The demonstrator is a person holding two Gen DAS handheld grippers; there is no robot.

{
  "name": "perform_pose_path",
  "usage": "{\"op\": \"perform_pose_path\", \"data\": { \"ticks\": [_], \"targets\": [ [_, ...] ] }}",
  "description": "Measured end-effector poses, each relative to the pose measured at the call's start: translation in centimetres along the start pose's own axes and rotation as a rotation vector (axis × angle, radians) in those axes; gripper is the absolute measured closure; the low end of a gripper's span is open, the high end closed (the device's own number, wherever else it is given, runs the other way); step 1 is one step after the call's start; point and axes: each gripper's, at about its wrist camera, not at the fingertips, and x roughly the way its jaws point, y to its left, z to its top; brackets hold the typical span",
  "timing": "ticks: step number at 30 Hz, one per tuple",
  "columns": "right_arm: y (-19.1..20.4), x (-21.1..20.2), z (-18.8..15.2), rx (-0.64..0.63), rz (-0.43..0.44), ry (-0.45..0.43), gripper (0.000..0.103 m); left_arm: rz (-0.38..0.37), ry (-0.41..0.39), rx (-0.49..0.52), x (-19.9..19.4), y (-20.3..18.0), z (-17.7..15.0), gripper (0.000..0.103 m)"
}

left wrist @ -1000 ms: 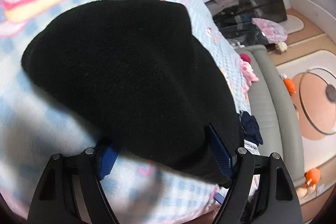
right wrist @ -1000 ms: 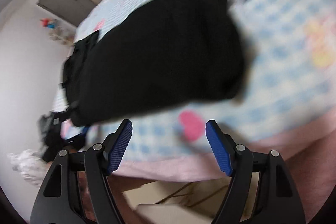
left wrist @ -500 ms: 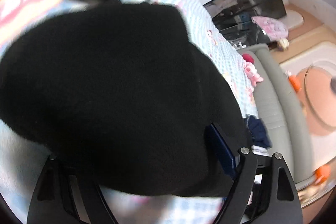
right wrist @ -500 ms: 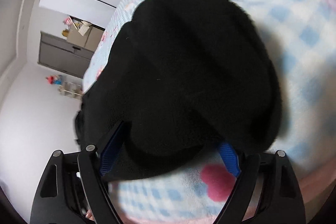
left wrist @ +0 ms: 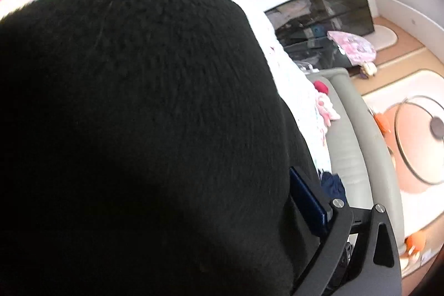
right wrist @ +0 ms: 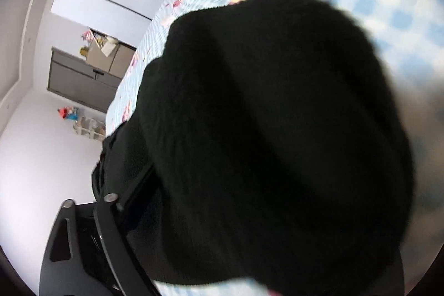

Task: Fold clothes
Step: 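Grip the folded jacket with both grippers and lift it up, rolling it over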

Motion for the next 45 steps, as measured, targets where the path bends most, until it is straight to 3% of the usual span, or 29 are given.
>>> {"op": "perform_pose_path", "data": {
  "ticks": [1,3,4,5,9,12,14,16,18,19,21,22,23,25,27,29,32,35,38,45],
  "targets": [
    [0.1,0.1,0.2,0.026,0.002,-0.010,0.006,0.002,-0.013,-0.017,0.0,-0.1,0.4,0.005],
    [0.2,-0.2,0.4,0.086,0.012,-0.041,0.009,0.011,-0.043,-0.030,-0.4,-0.6,0.6,0.020],
    [0.4,-0.6,0.3,0.096,0.029,-0.039,0.023,0.018,-0.060,-0.025,-0.9,-0.9,0.5,0.034],
    [0.6,-1.1,0.2,0.104,0.048,-0.034,0.039,0.025,-0.077,-0.020,-1.3,-1.2,0.4,0.038],
    [2.1,-1.7,0.3,0.073,0.049,-0.010,0.045,0.046,-0.079,0.035,-1.0,-1.7,0.5,0.038],
    [3.7,-0.8,0.7,0.070,0.018,0.038,0.045,0.021,-0.055,0.006,0.0,-1.4,1.5,0.030],
    [5.4,-0.9,0.9,0.026,0.012,0.045,0.049,0.058,-0.045,-0.018,-0.1,-2.4,1.9,0.033],
    [7.1,-1.7,1.1,-0.040,0.019,0.007,0.051,0.085,-0.091,0.065,-1.3,-5.0,1.7,0.039],
    [8.3,-1.8,1.5,-0.081,0.017,-0.027,0.050,0.082,-0.114,0.159,-1.4,-7.0,1.6,0.038],
    [8.4,-1.3,1.7,-0.095,0.013,-0.040,0.046,0.076,-0.103,0.178,-0.7,-7.1,1.8,0.033],
    [7.5,1.0,1.9,-0.088,-0.006,-0.041,0.035,0.029,-0.038,0.094,1.7,-4.9,2.6,0.022],
    [6.4,2.8,1.8,-0.047,-0.005,0.011,0.024,0.000,0.002,0.026,3.1,-3.4,3.0,0.019],
    [5.4,4.6,1.6,-0.003,-0.001,0.067,0.016,-0.044,0.032,-0.047,4.4,-1.5,3.2,0.019],
    [4.7,6.0,1.6,-0.003,0.041,0.056,0.011,-0.070,0.019,-0.059,5.2,-0.1,3.4,0.022],
    [5.7,6.4,1.9,-0.069,0.033,0.057,0.014,-0.017,-0.021,0.008,4.5,-1.7,3.2,0.036],
    [6.9,5.7,2.1,-0.107,0.038,0.051,0.047,0.060,-0.061,0.093,3.6,-4.0,3.0,0.053],
    [9.4,4.0,2.3,-0.196,0.006,0.021,0.062,0.125,-0.105,0.251,1.9,-8.2,2.6,0.060],
    [11.7,2.0,2.6,-0.264,0.000,-0.017,0.067,0.135,-0.119,0.314,0.2,-11.0,1.9,0.060],
    [13.1,-0.6,4.3,-0.240,0.090,-0.034,0.067,0.128,-0.131,0.341,-1.5,-14.2,1.4,0.060],
    [17.1,-5.3,11.2,-0.352,0.127,-0.052,0.067,0.045,-0.133,0.426,1.2,-23.2,1.7,0.060]
  ]
}}
